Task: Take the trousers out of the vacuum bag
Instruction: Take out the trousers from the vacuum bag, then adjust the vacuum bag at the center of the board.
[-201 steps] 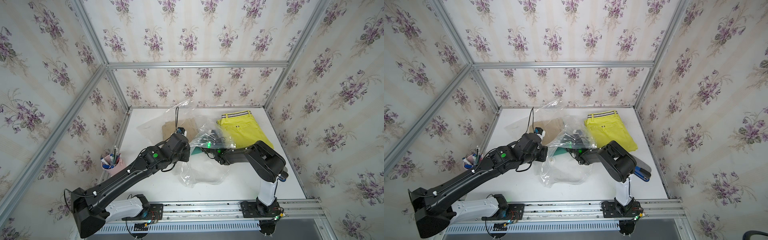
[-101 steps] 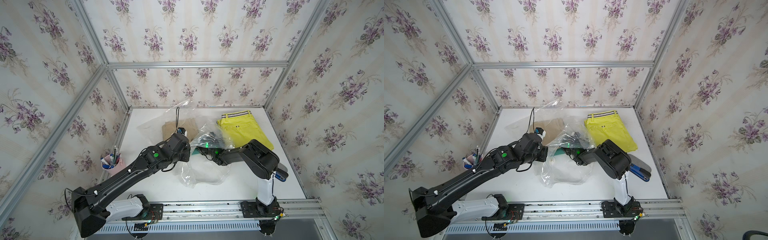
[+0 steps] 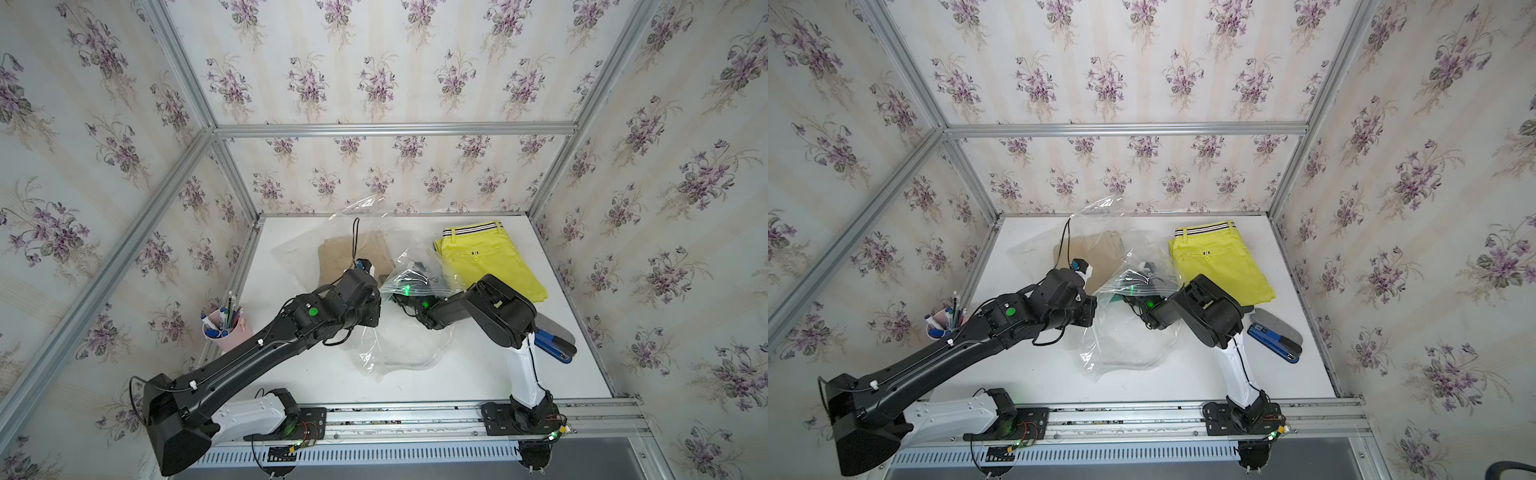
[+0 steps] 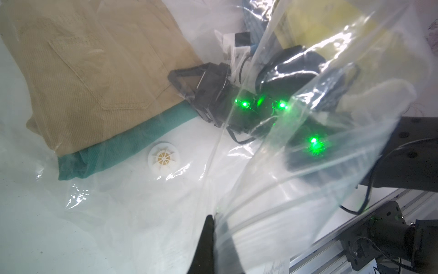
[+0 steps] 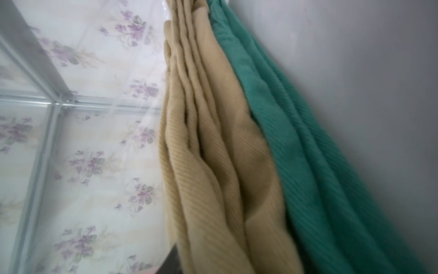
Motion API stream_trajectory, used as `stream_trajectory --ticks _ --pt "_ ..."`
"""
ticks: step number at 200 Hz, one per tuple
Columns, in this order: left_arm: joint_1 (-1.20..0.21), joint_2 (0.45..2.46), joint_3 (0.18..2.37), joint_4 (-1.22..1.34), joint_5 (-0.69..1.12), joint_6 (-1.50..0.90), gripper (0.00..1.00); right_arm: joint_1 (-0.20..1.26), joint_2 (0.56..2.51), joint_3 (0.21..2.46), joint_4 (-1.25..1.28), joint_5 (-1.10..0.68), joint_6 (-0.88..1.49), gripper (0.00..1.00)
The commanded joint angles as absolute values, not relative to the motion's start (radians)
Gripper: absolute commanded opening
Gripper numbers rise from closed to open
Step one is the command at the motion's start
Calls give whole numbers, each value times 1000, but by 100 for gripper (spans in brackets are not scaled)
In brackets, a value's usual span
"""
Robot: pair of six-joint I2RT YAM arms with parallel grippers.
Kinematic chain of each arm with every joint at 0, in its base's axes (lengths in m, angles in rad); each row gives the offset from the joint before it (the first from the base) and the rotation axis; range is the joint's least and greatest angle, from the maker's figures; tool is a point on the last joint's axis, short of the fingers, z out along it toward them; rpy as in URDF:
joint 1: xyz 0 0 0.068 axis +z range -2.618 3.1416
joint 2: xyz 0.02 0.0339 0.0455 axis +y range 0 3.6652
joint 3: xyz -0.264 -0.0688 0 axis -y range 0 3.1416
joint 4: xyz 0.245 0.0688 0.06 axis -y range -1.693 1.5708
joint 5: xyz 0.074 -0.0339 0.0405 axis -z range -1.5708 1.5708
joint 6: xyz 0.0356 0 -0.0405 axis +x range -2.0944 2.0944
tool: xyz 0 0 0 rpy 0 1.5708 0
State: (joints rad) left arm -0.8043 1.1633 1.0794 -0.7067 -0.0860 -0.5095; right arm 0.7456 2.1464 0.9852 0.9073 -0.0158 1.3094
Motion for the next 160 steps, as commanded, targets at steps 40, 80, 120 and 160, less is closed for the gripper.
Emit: stream_trajectory --ticks 40,80,120,160 --pt "-797 1147 1071 -698 -114 -515 4 747 2095 1037 966 -87 1285 3" --pt "-775 1144 1068 -688 -111 -513 3 747 2009 965 1051 -162 1290 0" --pt "-765 1147 1076 -691 -100 -506 4 753 1904 869 1084 -221 1286 0" --pt "-765 1138 1089 -689 20 -473 84 751 1822 754 1039 -216 1242 0"
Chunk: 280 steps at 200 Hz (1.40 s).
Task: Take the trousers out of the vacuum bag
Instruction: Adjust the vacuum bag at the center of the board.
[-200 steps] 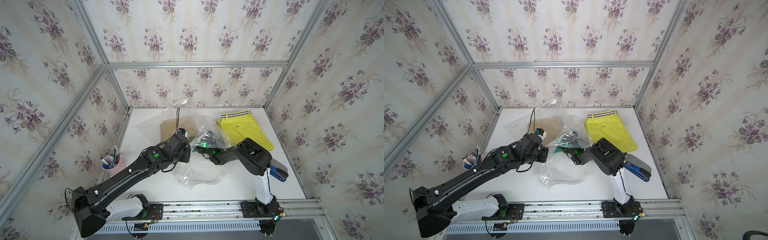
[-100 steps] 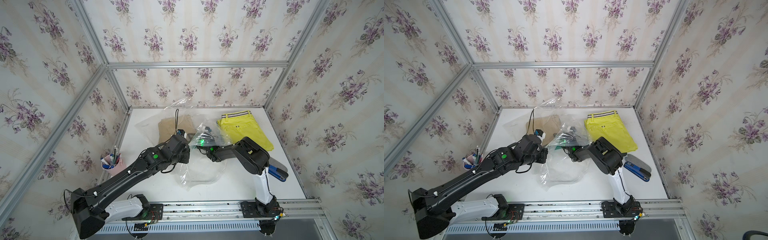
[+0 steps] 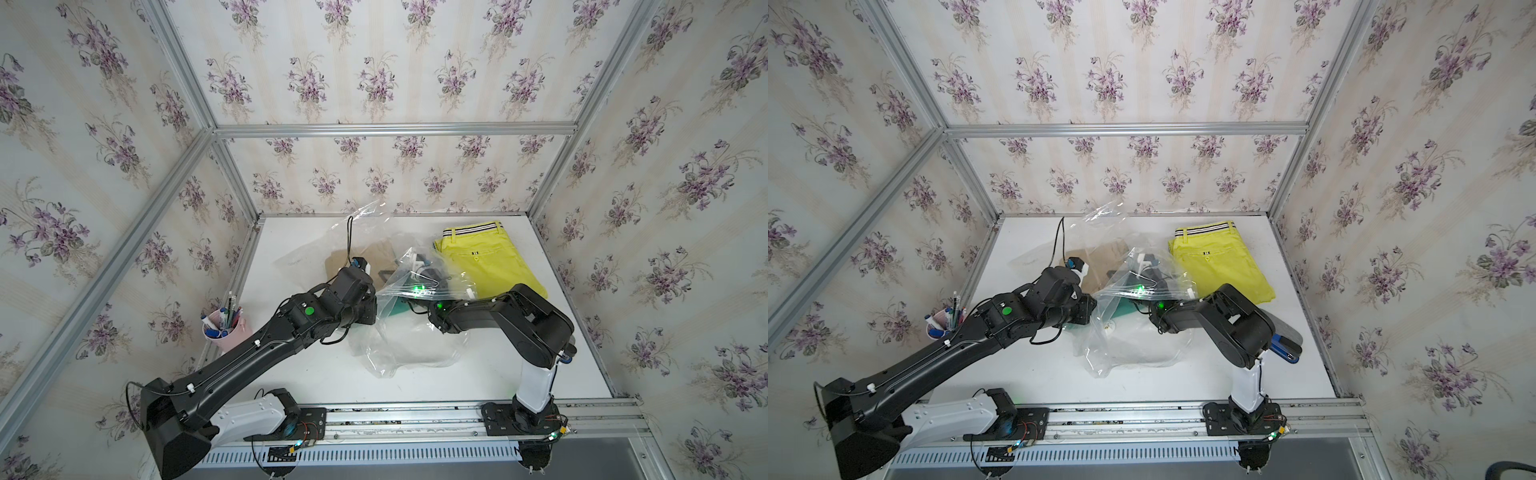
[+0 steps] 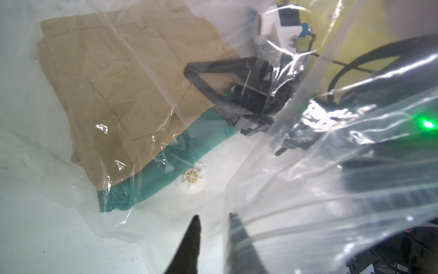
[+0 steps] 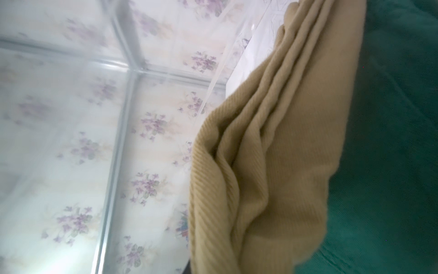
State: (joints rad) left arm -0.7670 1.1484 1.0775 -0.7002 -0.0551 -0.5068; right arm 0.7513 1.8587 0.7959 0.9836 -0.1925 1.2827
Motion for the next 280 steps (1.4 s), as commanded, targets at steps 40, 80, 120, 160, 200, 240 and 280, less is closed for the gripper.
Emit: stream_trajectory --ticks 40,80,120,160,200,240,280 --pt "-765 1020 1039 -674 231 -379 100 747 1832 675 1083 -227 1246 0" --pt "-765 883 952 -758 93 -524 100 744 1862 644 1138 -233 1267 0" --pt "-689 821 802 -820 5 -759 100 741 1880 642 1154 -238 1272 0" --pt "-542 808 653 -738 74 -826 99 738 1891 640 1169 -246 1279 0" --pt "-388 850 548 -587 201 -794 86 736 1894 639 1170 -247 1280 0" --pt "-285 938 475 -421 290 -763 57 735 1899 641 1172 -253 1281 0" --pt "-231 1010 461 -331 326 -734 36 735 1901 644 1169 -255 1281 0"
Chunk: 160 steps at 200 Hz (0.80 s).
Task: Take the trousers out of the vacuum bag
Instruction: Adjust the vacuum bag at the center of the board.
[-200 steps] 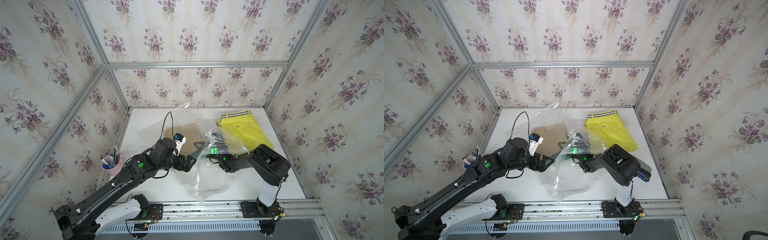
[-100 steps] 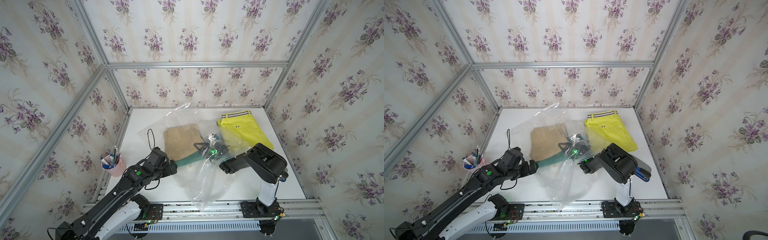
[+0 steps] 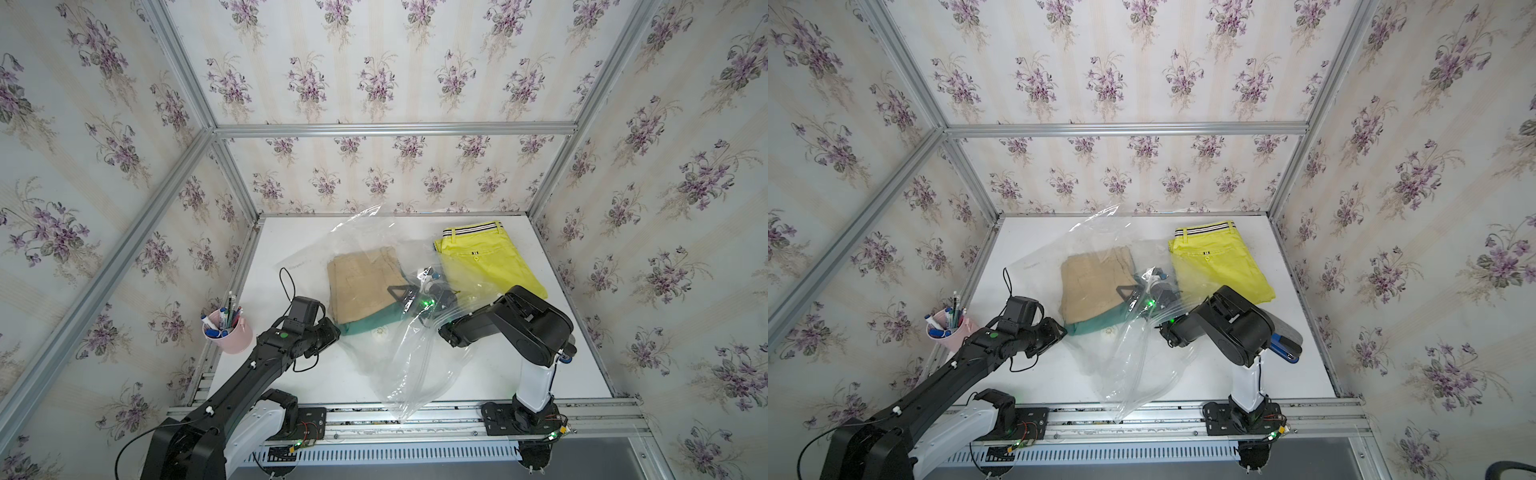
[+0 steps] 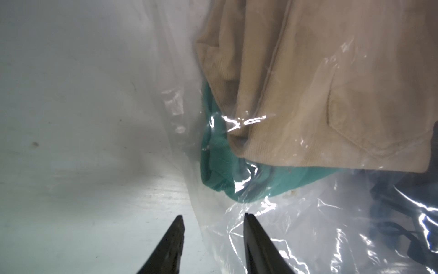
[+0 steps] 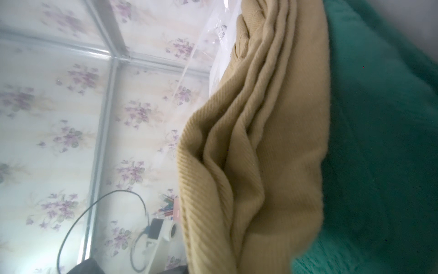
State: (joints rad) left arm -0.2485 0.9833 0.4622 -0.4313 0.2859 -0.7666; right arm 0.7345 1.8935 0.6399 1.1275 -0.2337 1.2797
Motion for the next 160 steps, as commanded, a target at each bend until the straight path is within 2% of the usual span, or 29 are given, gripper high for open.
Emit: stream_trajectory --ticks 1,22,111,160 --pt "-230 1012 461 -330 325 -733 35 735 1901 643 1169 -255 1281 0" --pt "-219 1039 466 -324 331 -728 28 732 1898 643 1166 -253 1281 0" --pt "-208 1084 479 -385 312 -708 29 729 1904 646 1170 -253 1288 0" --pt "-206 1132 478 -359 316 -704 23 730 1910 648 1183 -259 1302 0"
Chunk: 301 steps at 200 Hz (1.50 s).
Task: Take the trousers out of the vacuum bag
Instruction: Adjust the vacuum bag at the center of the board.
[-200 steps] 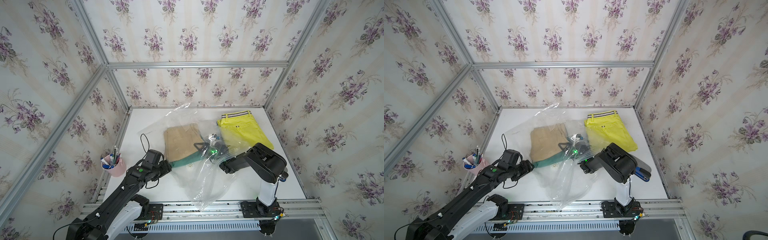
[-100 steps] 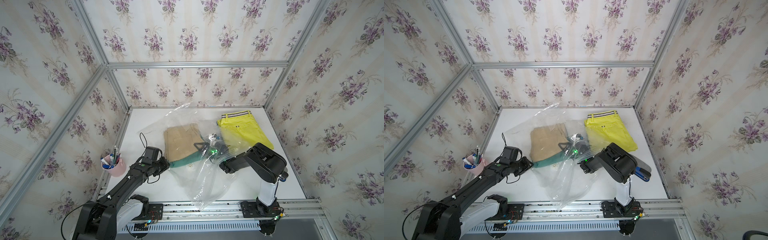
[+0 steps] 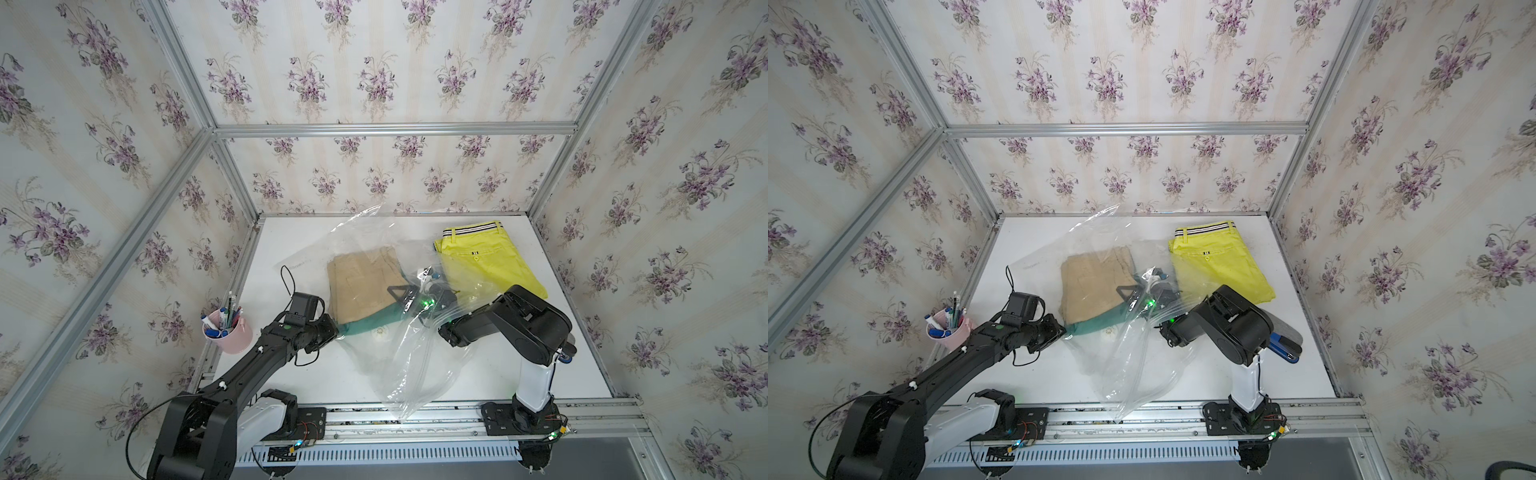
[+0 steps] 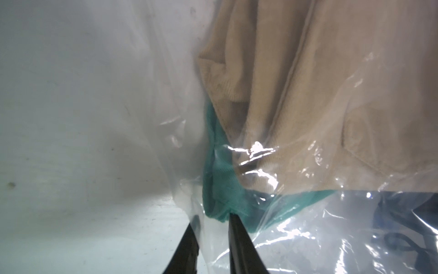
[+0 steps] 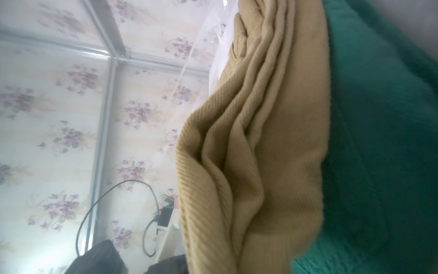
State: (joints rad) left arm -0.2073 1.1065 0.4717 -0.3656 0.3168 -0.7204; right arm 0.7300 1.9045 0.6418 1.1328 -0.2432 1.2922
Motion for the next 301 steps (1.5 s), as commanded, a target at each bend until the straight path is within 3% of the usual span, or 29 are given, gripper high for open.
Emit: stream_trajectory --ticks 1,25,54,122,182,218,301 --pt "-206 1132 478 -358 317 -703 23 730 1909 649 1183 -259 1302 0" --pt "-206 1156 477 -337 315 -703 18 730 1904 654 1181 -265 1303 0" --pt "-202 1167 484 -324 297 -699 0 731 1889 660 1189 -289 1304 0" --pt "-181 1152 500 -326 260 -698 0 733 1785 647 1247 -409 1306 0" --pt "-155 1147 498 -332 258 -690 0 735 1567 473 1190 -470 1281 0" --pt "-153 1160 500 -325 262 -690 0 736 1374 358 1034 -468 1228 0" --pt "-152 1170 506 -329 247 -676 0 738 900 226 404 -390 1119 0"
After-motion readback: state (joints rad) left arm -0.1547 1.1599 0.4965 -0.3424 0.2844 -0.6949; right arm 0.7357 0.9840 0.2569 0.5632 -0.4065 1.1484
